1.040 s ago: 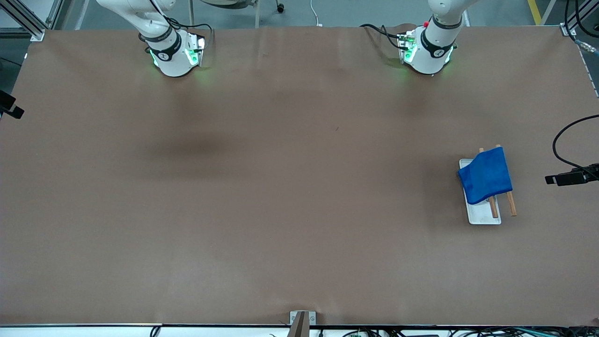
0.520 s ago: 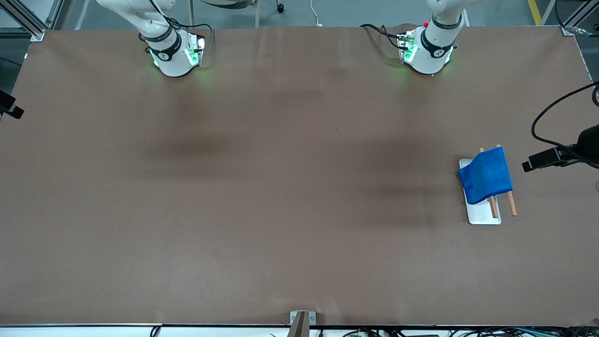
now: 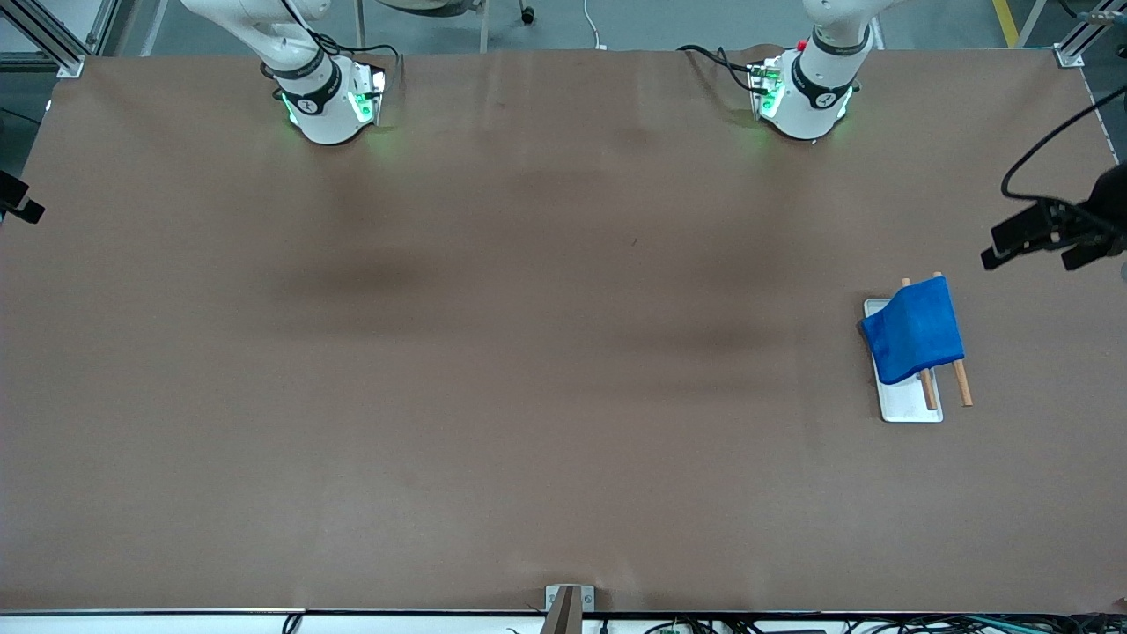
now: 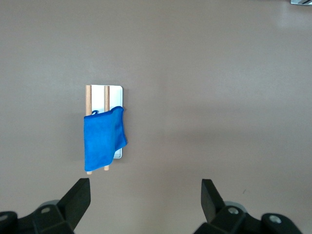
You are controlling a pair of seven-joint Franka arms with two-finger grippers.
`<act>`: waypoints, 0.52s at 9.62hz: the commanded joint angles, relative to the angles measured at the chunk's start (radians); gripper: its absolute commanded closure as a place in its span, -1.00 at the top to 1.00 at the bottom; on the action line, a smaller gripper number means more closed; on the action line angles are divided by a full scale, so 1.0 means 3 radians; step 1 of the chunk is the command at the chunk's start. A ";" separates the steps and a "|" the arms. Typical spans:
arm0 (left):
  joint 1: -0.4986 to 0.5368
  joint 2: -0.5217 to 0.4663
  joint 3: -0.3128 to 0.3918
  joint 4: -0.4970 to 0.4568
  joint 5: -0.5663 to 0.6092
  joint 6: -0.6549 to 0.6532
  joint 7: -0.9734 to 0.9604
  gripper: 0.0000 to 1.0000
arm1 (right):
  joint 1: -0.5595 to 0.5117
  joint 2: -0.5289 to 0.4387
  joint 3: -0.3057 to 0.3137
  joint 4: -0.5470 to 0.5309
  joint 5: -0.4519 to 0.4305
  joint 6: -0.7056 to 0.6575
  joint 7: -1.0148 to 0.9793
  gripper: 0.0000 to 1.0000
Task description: Right arm passes towel to left arm to hang
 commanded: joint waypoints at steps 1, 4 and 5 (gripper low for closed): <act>-0.0351 -0.0243 0.0264 -0.0208 0.0050 -0.0040 -0.0023 1.00 | -0.0014 -0.0062 0.0015 -0.0069 -0.0033 0.0013 0.0018 1.00; -0.1256 -0.0509 0.1042 -0.0636 0.0029 -0.0010 -0.0221 1.00 | -0.0009 -0.0062 0.0015 -0.0069 -0.0028 0.0039 0.0018 1.00; -0.1364 -0.0611 0.1079 -0.0830 0.0055 0.0097 -0.0232 1.00 | -0.0014 -0.0062 0.0020 -0.0069 -0.0028 0.0039 0.0018 1.00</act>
